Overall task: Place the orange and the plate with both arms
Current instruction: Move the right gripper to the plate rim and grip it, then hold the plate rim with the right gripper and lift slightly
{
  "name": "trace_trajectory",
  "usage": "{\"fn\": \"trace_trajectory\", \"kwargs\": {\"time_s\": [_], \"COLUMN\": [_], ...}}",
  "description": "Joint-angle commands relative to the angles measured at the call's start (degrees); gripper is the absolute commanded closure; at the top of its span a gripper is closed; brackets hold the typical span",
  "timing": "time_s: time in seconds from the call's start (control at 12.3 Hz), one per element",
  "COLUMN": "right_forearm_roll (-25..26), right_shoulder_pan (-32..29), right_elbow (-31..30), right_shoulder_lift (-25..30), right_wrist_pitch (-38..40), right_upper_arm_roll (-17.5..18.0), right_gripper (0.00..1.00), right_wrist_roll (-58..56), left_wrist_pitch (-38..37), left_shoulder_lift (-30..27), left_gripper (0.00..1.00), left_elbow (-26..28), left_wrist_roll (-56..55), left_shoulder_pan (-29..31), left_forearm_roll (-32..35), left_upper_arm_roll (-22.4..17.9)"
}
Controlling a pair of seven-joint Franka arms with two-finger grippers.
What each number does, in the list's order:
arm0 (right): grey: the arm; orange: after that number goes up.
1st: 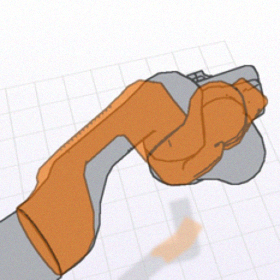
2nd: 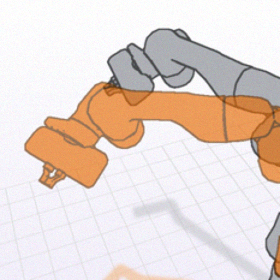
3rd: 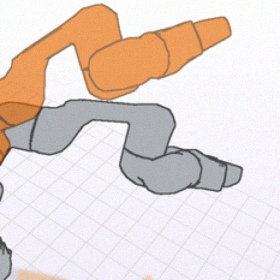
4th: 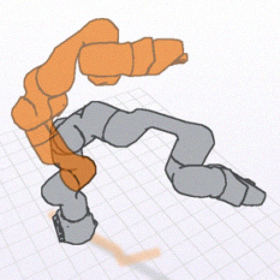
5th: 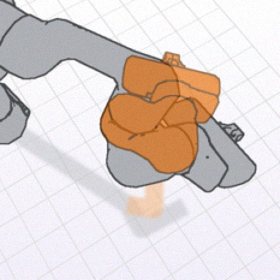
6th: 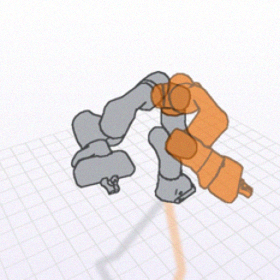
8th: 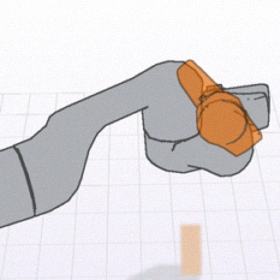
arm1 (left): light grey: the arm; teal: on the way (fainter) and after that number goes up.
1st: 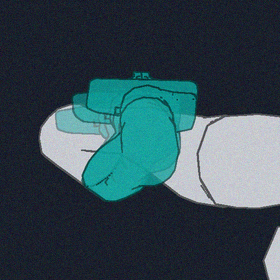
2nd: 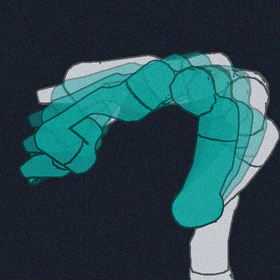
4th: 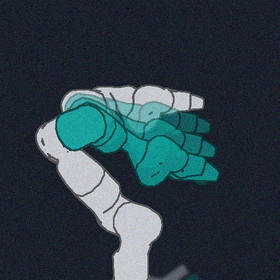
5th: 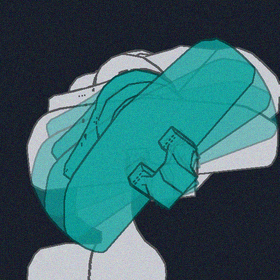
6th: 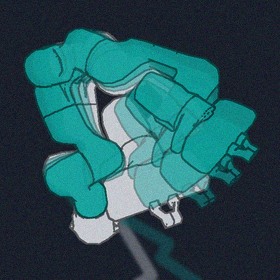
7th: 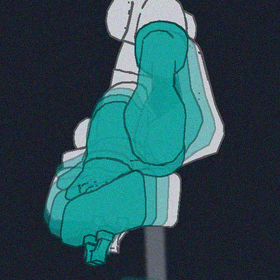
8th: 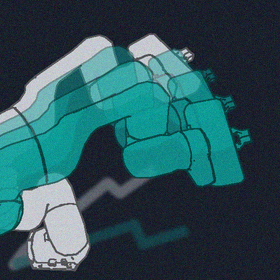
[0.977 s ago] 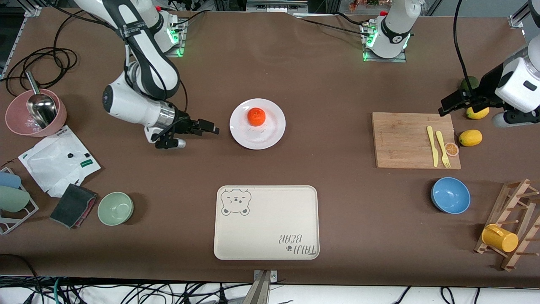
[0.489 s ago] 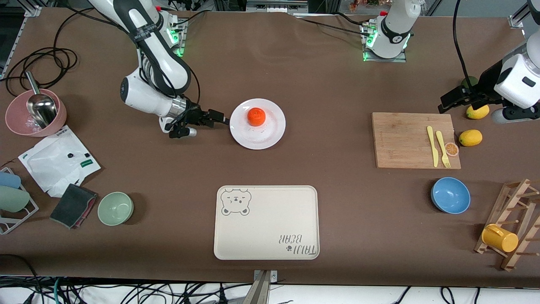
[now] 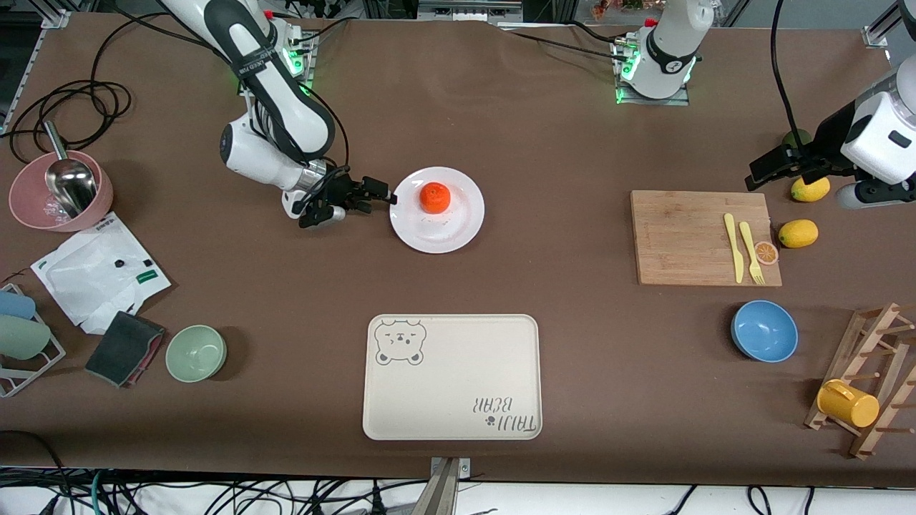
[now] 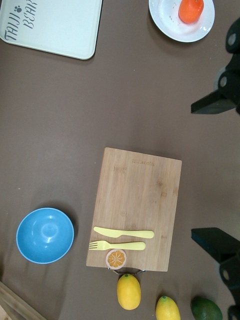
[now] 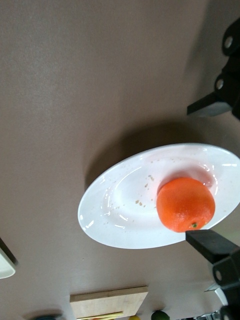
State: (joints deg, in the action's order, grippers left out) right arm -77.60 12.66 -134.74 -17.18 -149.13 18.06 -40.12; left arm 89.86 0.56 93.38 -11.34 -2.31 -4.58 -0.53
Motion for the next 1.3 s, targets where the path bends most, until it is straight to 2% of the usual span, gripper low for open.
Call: {"fn": "trace_trajectory", "kwargs": {"time_s": [0.0,0.16,0.57,0.81,0.98,1.22], "right_forearm_roll": [-5.2,-7.7,-9.9,-9.9,-10.9,-11.4], "right_shoulder_pan": [-0.3,-0.3,-0.2,-0.1,0.1,0.6], "right_elbow": [-0.6,-0.6,-0.6,-0.6,-0.4,-0.3], "right_shoulder_lift": [-1.2,-2.2,-3.3,-3.5,-4.6,-5.1], "right_wrist_pitch": [-0.8,-0.8,-0.8,-0.8,-0.9,-1.3], "right_upper_arm_roll": [0.5,0.5,0.6,0.8,0.8,0.8], "right_gripper": [0.00,0.00,0.02,0.20,0.24,0.36], "right_wrist_roll": [-6.9,-8.7,-9.7,-9.7,-9.8,-10.0], "left_wrist_pitch": [-0.5,-0.6,-1.4,-2.1,-2.1,-2.2], "left_shoulder_lift": [-0.2,-0.2,-0.2,-0.3,-0.3,-0.2], "left_gripper": [0.00,0.00,0.00,0.00,0.00,0.00], "left_elbow": [0.0,0.1,0.1,0.1,0.1,0.1], "left_wrist_roll": [1.6,1.6,1.5,1.4,1.5,1.5], "left_shoulder_pan": [0.4,0.5,0.5,0.5,0.5,1.9], "left_forearm_roll": [-0.6,-0.7,-0.7,-0.7,-0.7,-0.7], "left_upper_arm_roll": [-0.4,-0.4,-0.3,-0.4,-0.4,-0.4]}}
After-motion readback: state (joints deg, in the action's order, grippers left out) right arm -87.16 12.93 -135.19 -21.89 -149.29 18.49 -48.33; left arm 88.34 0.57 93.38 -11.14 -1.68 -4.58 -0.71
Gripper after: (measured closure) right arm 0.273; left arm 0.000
